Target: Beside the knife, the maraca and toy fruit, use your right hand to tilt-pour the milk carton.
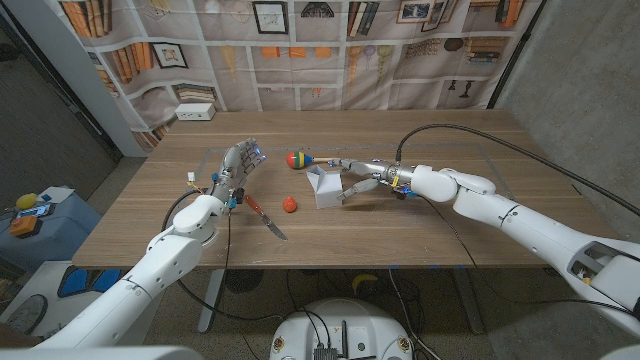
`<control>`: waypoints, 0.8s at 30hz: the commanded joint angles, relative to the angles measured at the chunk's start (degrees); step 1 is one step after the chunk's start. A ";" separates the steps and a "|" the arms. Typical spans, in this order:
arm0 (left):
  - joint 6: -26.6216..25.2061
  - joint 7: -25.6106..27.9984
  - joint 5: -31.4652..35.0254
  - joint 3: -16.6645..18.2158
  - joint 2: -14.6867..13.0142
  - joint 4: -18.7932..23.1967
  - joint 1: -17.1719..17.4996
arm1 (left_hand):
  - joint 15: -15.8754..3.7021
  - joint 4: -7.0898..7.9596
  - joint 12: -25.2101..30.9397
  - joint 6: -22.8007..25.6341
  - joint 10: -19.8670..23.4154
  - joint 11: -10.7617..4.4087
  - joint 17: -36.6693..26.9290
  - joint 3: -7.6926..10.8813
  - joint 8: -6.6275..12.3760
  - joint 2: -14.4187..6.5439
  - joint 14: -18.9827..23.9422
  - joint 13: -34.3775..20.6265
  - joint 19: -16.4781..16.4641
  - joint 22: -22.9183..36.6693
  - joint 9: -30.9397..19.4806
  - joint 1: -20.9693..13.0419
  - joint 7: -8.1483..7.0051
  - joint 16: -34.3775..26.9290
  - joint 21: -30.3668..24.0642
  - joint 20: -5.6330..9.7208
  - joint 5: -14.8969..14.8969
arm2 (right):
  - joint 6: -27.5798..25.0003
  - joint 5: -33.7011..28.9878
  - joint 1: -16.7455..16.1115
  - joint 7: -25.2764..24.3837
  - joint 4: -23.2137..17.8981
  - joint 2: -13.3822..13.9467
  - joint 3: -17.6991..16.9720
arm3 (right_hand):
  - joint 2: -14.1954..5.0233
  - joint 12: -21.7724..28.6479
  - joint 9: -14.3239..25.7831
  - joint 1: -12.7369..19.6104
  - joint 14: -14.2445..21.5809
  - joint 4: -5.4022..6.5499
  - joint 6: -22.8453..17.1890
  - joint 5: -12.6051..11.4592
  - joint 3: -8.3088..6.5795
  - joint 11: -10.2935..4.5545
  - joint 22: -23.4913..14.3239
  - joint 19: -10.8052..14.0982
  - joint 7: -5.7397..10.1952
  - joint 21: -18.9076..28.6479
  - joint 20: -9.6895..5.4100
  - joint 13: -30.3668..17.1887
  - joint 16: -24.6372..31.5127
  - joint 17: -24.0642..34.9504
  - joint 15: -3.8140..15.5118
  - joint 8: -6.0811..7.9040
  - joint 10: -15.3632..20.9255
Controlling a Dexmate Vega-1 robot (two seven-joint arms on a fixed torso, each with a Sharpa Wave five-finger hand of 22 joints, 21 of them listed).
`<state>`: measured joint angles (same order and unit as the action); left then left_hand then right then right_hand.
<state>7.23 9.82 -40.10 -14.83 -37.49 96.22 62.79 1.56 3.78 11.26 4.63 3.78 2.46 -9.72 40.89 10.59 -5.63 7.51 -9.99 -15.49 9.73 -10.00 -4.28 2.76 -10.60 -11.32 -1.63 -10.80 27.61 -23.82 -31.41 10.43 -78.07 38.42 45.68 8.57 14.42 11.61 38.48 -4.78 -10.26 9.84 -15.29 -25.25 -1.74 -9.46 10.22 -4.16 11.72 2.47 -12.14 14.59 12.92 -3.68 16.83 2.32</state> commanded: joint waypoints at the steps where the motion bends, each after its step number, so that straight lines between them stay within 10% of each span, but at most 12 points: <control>1: -0.23 -0.38 -0.11 -0.41 0.10 -0.61 -0.50 | 0.13 -0.18 0.45 0.28 0.57 0.31 -0.25 0.48 0.09 -3.77 0.59 -0.35 -0.47 0.17 -0.15 0.60 -0.03 -0.29 -0.42 -0.17 0.03 | 1.78 -1.44 0.07 -3.25 1.41 -0.89 0.43 | 0.37 0.51 0.31 1.24 1.57 0.43 -2.35 -0.18 0.24 -0.73 -0.29 1.89 0.81 0.44 -0.47 -0.26 0.67 0.24 0.80 1.54 2.88; 24: -1.50 -1.80 -0.49 -1.21 -0.03 -1.89 -2.65 | 0.30 -0.02 0.48 0.57 1.21 0.46 -0.25 0.83 0.12 -3.69 1.16 -0.39 -0.82 0.19 -0.18 1.00 -0.04 -0.22 -0.37 -0.50 0.03 | 2.57 -1.92 1.46 -5.49 4.76 -2.36 1.26 | -0.13 1.35 0.23 2.29 7.39 1.01 -15.71 -0.60 1.88 -3.89 -0.36 7.46 3.69 0.57 -2.25 -0.13 2.66 0.45 3.87 6.58 13.41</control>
<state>6.47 8.70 -40.41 -15.59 -37.50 95.07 61.27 1.93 3.78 11.26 4.62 4.40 3.07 -9.72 41.37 10.59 -5.43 8.12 -10.28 -15.80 9.73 -10.00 -3.78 2.76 -10.60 -11.32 -1.94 -10.80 29.48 -25.11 -30.41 6.81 -74.71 36.71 46.58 8.65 15.29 11.59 40.20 1.58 -9.17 -4.58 -15.29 -23.63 -5.52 -9.73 16.63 -0.70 11.72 0.58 -12.13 16.79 13.21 -0.28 22.86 14.29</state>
